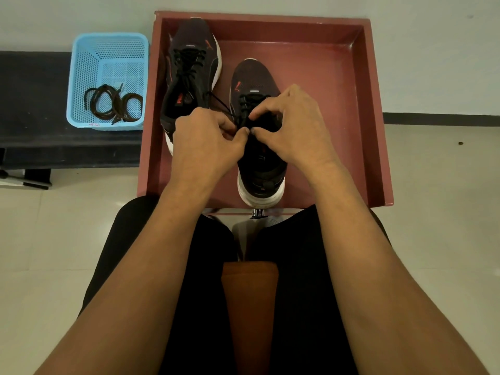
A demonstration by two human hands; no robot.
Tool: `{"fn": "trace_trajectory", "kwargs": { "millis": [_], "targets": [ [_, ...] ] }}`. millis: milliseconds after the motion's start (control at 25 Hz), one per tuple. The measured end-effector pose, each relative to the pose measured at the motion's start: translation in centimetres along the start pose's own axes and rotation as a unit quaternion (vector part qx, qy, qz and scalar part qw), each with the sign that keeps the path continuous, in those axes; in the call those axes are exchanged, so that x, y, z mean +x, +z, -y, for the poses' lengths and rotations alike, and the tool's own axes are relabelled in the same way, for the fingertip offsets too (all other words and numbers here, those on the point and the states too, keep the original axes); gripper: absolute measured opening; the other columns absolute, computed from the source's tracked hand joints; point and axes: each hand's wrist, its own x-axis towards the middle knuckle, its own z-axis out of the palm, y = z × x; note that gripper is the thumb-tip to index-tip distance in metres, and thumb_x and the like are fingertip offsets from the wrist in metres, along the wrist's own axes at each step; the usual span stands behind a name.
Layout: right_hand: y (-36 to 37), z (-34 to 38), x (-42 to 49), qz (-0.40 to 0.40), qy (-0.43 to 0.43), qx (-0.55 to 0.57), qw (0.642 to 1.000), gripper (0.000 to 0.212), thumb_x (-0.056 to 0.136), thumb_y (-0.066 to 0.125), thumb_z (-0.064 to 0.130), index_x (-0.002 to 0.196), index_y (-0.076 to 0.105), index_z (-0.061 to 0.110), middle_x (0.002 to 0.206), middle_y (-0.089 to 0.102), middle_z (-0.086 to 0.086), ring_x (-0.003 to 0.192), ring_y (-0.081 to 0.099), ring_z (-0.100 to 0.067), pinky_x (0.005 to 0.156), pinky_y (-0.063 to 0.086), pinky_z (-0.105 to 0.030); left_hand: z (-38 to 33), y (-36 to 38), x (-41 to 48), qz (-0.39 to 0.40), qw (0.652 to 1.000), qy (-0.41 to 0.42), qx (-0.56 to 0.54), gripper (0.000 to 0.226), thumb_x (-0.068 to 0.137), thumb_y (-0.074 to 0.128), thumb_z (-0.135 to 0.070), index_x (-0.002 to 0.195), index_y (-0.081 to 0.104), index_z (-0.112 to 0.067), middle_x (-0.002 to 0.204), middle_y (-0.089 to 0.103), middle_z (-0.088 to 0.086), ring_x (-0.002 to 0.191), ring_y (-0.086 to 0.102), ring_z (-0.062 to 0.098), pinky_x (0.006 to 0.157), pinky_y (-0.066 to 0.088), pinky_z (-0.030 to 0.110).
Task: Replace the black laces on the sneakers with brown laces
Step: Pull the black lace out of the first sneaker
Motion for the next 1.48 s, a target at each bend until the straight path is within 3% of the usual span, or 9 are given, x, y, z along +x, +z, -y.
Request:
{"fn": "trace_trajectory", "kwargs": {
  "millis": [120, 280, 440, 560, 840, 1080, 1160, 1320, 1480],
  "targets": [
    [0.5, 0.4, 0.1, -0.010, -0.014, -0.005, 1.000, 0.020, 0.089, 0.083, 0.038, 0.108, 0.077, 0.037, 0.117, 0.050, 0.003, 0.111, 0.053, -0.013, 0.089, 0.048, -0.026, 0.0, -0.2, 0.1, 0.010, 1.000, -0.011, -0.008, 0.018, 0.095, 0.073, -0.038, 0.092, 0.079, -0.022, 0.060, 0.069, -0.006, 0.054, 0.069, 0.009, 0.061, 0.064, 0.035],
    [-0.6, -0.3, 0.2, -0.025, -0.002, 0.036, 0.999, 0.011, 0.087, 0.084, 0.041, 0.096, 0.080, 0.037, 0.106, 0.054, 0.005, 0.097, 0.053, -0.007, 0.073, 0.037, -0.010, -0.3, -0.6, 0.0, 0.025, 0.999, -0.024, -0.016, 0.016, 0.097, 0.072, -0.035, 0.084, 0.076, -0.026, 0.053, 0.067, -0.003, 0.040, 0.064, 0.010, 0.046, 0.054, 0.021],
    [-1.9, -2.4, -0.1, -0.091, 0.089, 0.214, 0.969, 0.007, 0.084, 0.086, 0.033, 0.088, 0.081, 0.031, 0.078, 0.061, 0.014, 0.068, 0.050, 0.003, 0.072, 0.046, -0.020, -0.3, -0.9, 0.0, 0.026, 0.999, -0.029, -0.031, 0.024, 0.097, 0.072, -0.032, 0.074, 0.070, -0.030, 0.052, 0.067, -0.002, 0.040, 0.065, 0.012, 0.041, 0.051, 0.019],
    [-2.2, -3.1, 0.0, -0.165, 0.155, 0.290, 0.930, 0.008, 0.085, 0.084, 0.028, 0.083, 0.077, 0.026, 0.061, 0.059, 0.019, 0.058, 0.052, 0.004, 0.070, 0.049, -0.026, -0.3, -0.9, 0.1, 0.024, 0.999, -0.019, -0.022, 0.026, 0.097, 0.072, -0.031, 0.071, 0.068, -0.032, 0.054, 0.068, -0.002, 0.043, 0.067, 0.012, 0.044, 0.055, 0.020],
    [-2.3, -2.8, 0.4, -0.176, 0.235, 0.408, 0.864, 0.003, 0.096, 0.067, 0.015, 0.097, 0.065, 0.015, 0.075, 0.077, -0.002, 0.060, 0.065, -0.007, 0.054, 0.049, -0.025, 0.0, -0.6, 0.4, 0.003, 1.000, -0.009, -0.012, 0.015, 0.089, 0.074, -0.034, 0.079, 0.076, -0.024, 0.061, 0.070, -0.005, 0.056, 0.071, 0.011, 0.063, 0.064, 0.034],
    [-1.5, -2.7, 0.2, -0.053, 0.218, 0.251, 0.941, 0.024, 0.087, 0.080, 0.045, 0.084, 0.072, 0.023, 0.081, 0.080, 0.003, 0.077, 0.075, -0.010, 0.074, 0.063, -0.035, -0.3, 0.3, 0.6, -0.038, 0.996, 0.062, 0.050, 0.015, 0.085, 0.073, -0.036, 0.096, 0.066, -0.029, 0.077, 0.061, -0.012, 0.075, 0.061, 0.006, 0.070, 0.055, 0.031],
    [-1.5, -2.6, 0.0, -0.029, 0.201, 0.209, 0.957, 0.030, 0.081, 0.084, 0.053, 0.084, 0.075, 0.024, 0.077, 0.076, 0.008, 0.072, 0.071, -0.004, 0.068, 0.058, -0.027, -0.5, 0.6, 0.8, -0.048, 0.991, 0.096, 0.076, 0.019, 0.086, 0.073, -0.035, 0.104, 0.067, -0.032, 0.087, 0.057, -0.011, 0.081, 0.059, 0.010, 0.072, 0.054, 0.035],
    [-1.5, -1.9, -0.4, 0.020, 0.157, 0.124, 0.980, 0.023, 0.079, 0.090, 0.044, 0.085, 0.074, 0.028, 0.076, 0.068, 0.013, 0.068, 0.064, 0.003, 0.055, 0.043, -0.008, -1.7, 1.6, 1.2, -0.040, 0.984, 0.118, 0.131, 0.025, 0.091, 0.075, -0.039, 0.116, 0.071, -0.042, 0.102, 0.051, -0.010, 0.093, 0.063, 0.020, 0.075, 0.053, 0.038],
    [-1.6, -1.9, -0.3, -0.010, 0.149, 0.119, 0.982, 0.009, 0.083, 0.086, 0.033, 0.087, 0.080, 0.028, 0.079, 0.074, 0.010, 0.077, 0.072, -0.003, 0.073, 0.059, -0.021, -2.1, 2.3, 1.3, -0.046, 0.975, 0.120, 0.181, 0.027, 0.095, 0.073, -0.041, 0.122, 0.073, -0.041, 0.118, 0.056, -0.002, 0.105, 0.065, 0.030, 0.076, 0.043, 0.036]
  ]
}}
